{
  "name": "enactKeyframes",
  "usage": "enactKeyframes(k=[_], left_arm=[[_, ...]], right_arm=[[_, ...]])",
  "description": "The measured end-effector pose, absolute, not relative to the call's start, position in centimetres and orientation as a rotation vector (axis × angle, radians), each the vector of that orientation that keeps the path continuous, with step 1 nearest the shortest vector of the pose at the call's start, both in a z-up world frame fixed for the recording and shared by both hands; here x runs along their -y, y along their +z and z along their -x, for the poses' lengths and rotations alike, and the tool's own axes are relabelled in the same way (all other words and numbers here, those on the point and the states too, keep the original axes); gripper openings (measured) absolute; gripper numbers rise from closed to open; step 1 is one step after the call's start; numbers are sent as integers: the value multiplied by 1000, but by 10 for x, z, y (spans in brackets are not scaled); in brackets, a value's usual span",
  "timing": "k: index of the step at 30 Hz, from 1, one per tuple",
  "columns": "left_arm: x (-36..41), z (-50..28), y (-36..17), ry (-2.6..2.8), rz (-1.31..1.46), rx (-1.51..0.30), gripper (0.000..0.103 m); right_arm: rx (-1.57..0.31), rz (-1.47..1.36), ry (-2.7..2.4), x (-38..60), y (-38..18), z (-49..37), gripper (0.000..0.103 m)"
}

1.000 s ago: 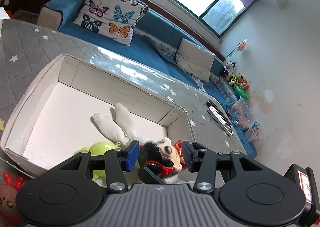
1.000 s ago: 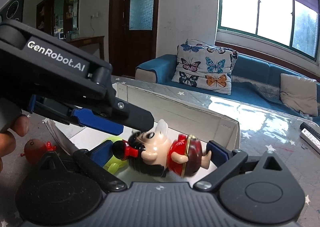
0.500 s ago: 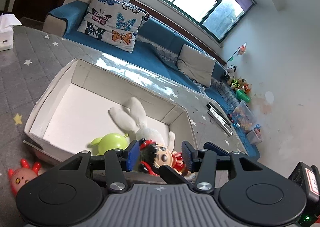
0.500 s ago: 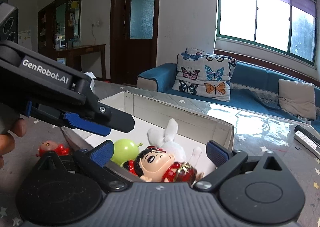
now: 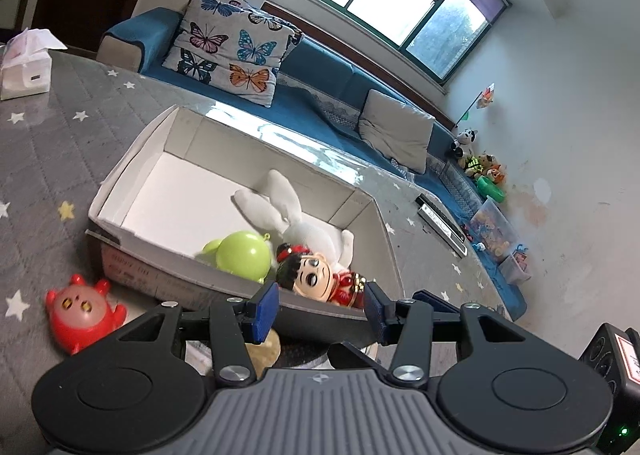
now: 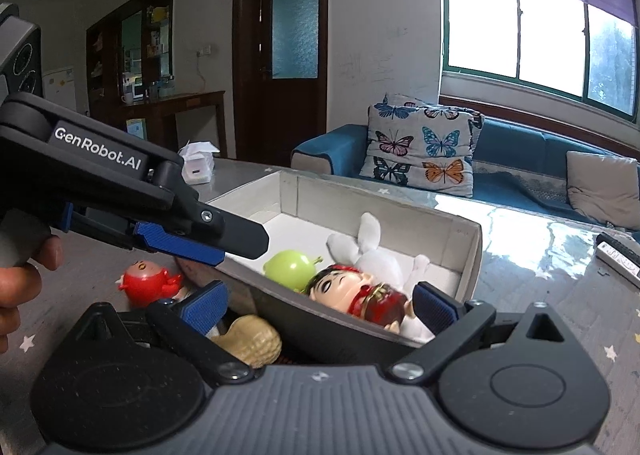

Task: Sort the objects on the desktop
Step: 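Lower the right tool onto the tan peanut figure and grasp it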

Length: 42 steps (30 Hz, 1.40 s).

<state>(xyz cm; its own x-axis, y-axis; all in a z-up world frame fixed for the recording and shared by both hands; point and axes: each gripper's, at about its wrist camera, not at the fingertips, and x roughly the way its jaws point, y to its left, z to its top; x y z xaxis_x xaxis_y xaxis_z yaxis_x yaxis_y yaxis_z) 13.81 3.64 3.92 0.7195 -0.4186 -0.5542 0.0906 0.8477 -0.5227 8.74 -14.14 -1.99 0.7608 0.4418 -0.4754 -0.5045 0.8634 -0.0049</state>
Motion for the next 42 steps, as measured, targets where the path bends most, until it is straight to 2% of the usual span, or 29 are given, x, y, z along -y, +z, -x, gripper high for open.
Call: enactKeyframes(k=[23, 31, 42], left_arm=[[-56, -108, 11, -233, 483, -779, 49], [-57, -115, 5, -229, 492, -796, 49], [-57, -124, -1, -234, 496, -818, 49]], right_arm=[[-545, 141, 592, 122, -44, -58, 99], [-580, 153, 616, 110, -56, -63, 94], [-614, 141, 619, 102, -65, -73, 92]])
